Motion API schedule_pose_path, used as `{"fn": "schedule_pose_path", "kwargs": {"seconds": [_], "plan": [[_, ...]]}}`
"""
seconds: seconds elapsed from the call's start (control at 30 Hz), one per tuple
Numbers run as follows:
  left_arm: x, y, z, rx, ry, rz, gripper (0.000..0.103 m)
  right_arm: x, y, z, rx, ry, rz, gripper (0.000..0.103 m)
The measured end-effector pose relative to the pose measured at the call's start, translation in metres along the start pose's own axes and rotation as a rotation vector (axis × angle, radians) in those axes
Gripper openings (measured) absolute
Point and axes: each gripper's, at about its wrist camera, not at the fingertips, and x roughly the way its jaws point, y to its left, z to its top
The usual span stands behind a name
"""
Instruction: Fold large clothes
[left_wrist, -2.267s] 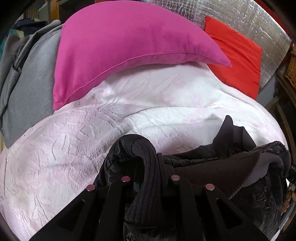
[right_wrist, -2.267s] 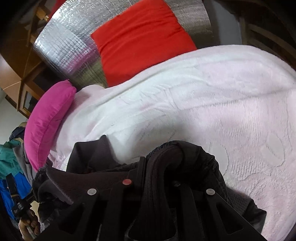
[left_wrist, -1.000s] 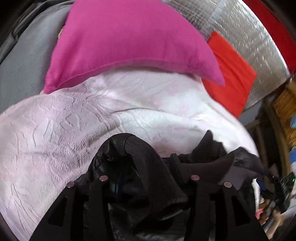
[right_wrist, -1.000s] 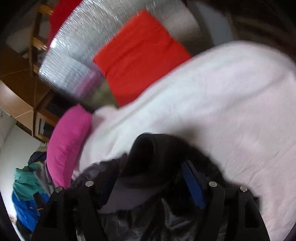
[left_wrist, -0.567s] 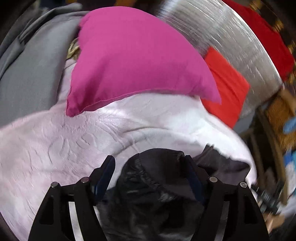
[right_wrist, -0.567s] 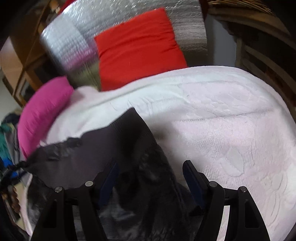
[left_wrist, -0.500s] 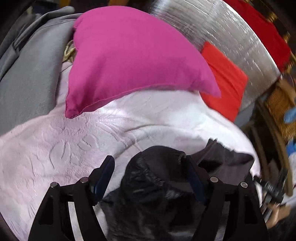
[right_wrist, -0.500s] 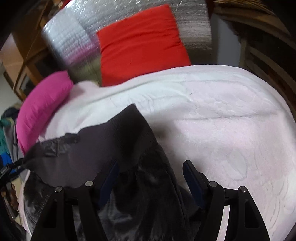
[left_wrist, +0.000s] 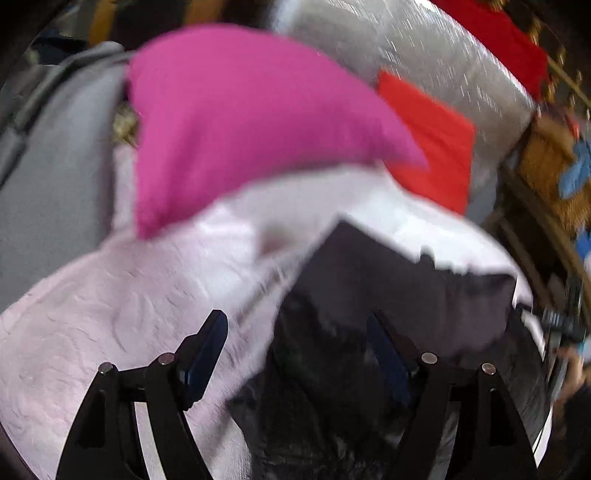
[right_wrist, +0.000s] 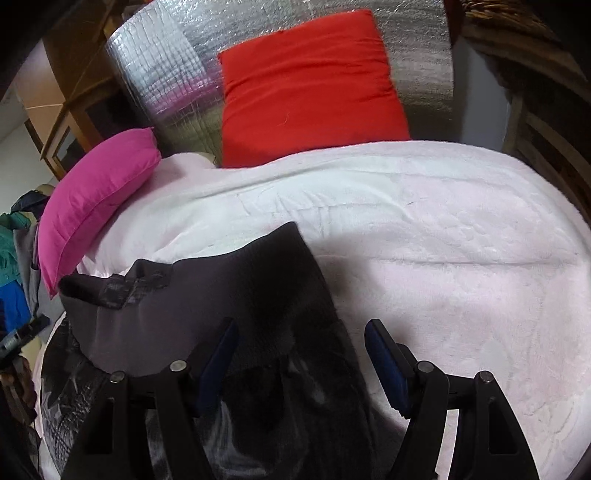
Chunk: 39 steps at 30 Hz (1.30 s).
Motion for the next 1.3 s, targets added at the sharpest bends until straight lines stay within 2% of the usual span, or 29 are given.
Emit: {"fn": "schedule_pose_path", "kwargs": {"seconds": [0.1,0.17,0.2,0.23,0.27,0.3,0.37,0.53,0.57,0.63,0.67,0.7,0.77,0.8,0.87,0.9,0.93,0.97,1.0,1.07,1.13,1.23,1.27,1.3], "plan": [[0.03,-0.015,-0.003,0.066,0.099,0.01,0.078,0.014,0.004,0.001,-0.036,0.024,-0.043,0.074],[0.042,-0.021,-0.002,0.081,0.131,0.01,0.078,0.018,0.002,0.003,-0.02,0.025,-0.046,0.072],[0.047,-0.024,-0.003,0.094,0.13,0.032,0.077,0.019,0.001,0.004,-0.018,0.021,-0.053,0.052],[0.049,-0.028,-0.002,0.112,0.11,0.062,0.063,0.021,0.0,0.005,-0.019,0.026,-0.076,0.033],[0.051,-0.031,-0.001,0.119,0.113,0.08,0.045,0.022,0.0,0.005,-0.018,0.035,-0.11,0.024],[0.054,-0.032,-0.001,0.121,0.12,0.089,0.038,0.023,0.0,0.005,-0.017,0.045,-0.114,0.018],[0.055,-0.036,-0.001,0.143,0.124,0.116,0.016,0.019,0.009,0.002,-0.064,0.046,-0.151,0.015],[0.042,-0.047,0.009,0.139,0.029,0.161,0.013,-0.028,0.014,0.014,-0.076,-0.112,-0.227,0.014],[0.044,-0.051,0.01,0.14,0.038,0.183,0.013,-0.034,0.012,0.017,-0.063,-0.137,-0.243,0.013],[0.066,-0.049,0.008,0.129,0.106,0.237,0.013,-0.026,0.005,0.018,-0.032,-0.124,-0.277,0.012],[0.073,-0.047,0.006,0.119,0.127,0.254,0.013,-0.015,0.002,0.015,-0.037,-0.103,-0.327,0.0],[0.077,-0.045,0.005,0.114,0.133,0.273,0.013,-0.004,-0.006,0.011,-0.023,-0.078,-0.396,0.0],[0.079,-0.041,0.004,0.096,0.14,0.288,0.014,0.016,-0.037,-0.001,0.073,0.019,-0.397,0.0],[0.078,-0.043,0.005,0.106,0.137,0.288,0.015,0.02,-0.048,-0.007,0.108,0.048,-0.38,0.001],[0.071,-0.05,0.006,0.147,0.118,0.29,0.018,0.008,-0.057,-0.012,0.162,-0.011,-0.333,0.001],[0.068,-0.052,0.006,0.149,0.105,0.287,0.021,-0.002,-0.057,-0.01,0.171,-0.052,-0.312,0.007],[0.059,-0.051,0.007,0.128,0.081,0.264,0.027,-0.011,-0.055,-0.008,0.169,-0.079,-0.292,0.017],[0.052,-0.049,0.01,0.095,0.057,0.227,0.036,-0.019,-0.052,-0.005,0.17,-0.099,-0.269,0.066],[0.045,-0.048,0.011,0.07,0.037,0.201,0.041,-0.028,-0.049,-0.002,0.181,-0.118,-0.23,0.101],[0.025,-0.044,0.017,0.02,-0.04,0.166,0.061,-0.04,-0.041,0.002,0.175,-0.159,-0.152,0.101],[0.016,-0.043,0.022,0.005,-0.083,0.176,0.071,-0.038,-0.031,0.007,0.141,-0.131,-0.091,0.101],[0.037,-0.046,0.022,0.039,0.034,0.149,0.071,-0.016,-0.014,0.004,0.067,-0.052,-0.104,0.101],[0.047,-0.048,0.019,0.061,0.077,0.153,0.071,-0.004,-0.012,0.004,0.062,-0.01,-0.094,0.097],[0.053,-0.051,0.015,0.083,0.097,0.16,0.071,0.01,-0.011,0.0,0.058,0.035,-0.093,0.085]]}}
